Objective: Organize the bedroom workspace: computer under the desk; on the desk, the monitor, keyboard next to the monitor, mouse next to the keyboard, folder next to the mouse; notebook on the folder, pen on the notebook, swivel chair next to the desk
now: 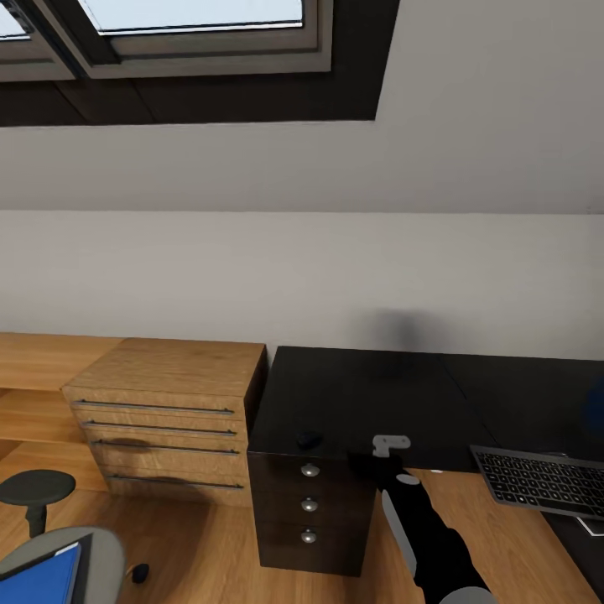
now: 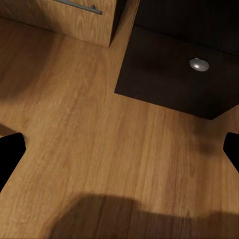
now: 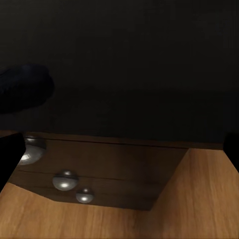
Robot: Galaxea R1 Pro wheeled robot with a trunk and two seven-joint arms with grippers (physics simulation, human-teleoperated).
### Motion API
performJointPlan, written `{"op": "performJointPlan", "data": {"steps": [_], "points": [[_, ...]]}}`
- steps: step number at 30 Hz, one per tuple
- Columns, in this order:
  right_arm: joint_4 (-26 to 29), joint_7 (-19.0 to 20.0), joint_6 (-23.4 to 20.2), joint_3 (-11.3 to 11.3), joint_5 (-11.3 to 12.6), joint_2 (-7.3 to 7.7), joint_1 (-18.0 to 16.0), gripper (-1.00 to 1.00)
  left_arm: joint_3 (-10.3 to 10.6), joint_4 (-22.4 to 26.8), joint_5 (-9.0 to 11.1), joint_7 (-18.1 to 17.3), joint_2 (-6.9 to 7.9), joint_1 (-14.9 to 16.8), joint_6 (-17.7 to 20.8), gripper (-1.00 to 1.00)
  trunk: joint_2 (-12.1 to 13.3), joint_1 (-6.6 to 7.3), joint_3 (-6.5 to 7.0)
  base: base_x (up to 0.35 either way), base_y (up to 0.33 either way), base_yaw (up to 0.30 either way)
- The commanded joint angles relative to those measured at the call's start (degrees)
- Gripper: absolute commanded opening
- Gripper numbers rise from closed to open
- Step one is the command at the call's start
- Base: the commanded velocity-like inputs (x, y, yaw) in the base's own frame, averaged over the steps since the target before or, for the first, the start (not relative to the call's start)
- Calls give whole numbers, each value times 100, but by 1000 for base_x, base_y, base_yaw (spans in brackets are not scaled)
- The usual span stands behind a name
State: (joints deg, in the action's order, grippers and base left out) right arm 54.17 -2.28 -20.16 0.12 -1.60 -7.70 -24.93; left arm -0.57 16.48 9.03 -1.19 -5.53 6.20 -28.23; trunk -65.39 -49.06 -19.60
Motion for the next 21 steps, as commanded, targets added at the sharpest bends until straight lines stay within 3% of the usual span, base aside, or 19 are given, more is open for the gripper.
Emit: {"op": "performJointPlan", "data": {"steps": [1,13,21], "points": [[6,-15,-30,1,-16,-2,-3,100,-4,-4,30,-13,-1,4,-16,100,-4,0,-7,0,0,0],[-11,-16,-9,2,-16,-8,-3,100,-5,-5,36,-13,7,4,-16,100,-4,0,-6,0,0,-4],[-12,-13,-6,5,-14,-18,-3,100,-5,-5,37,-13,8,5,-16,100,-4,0,24,0,0,-139]]}}
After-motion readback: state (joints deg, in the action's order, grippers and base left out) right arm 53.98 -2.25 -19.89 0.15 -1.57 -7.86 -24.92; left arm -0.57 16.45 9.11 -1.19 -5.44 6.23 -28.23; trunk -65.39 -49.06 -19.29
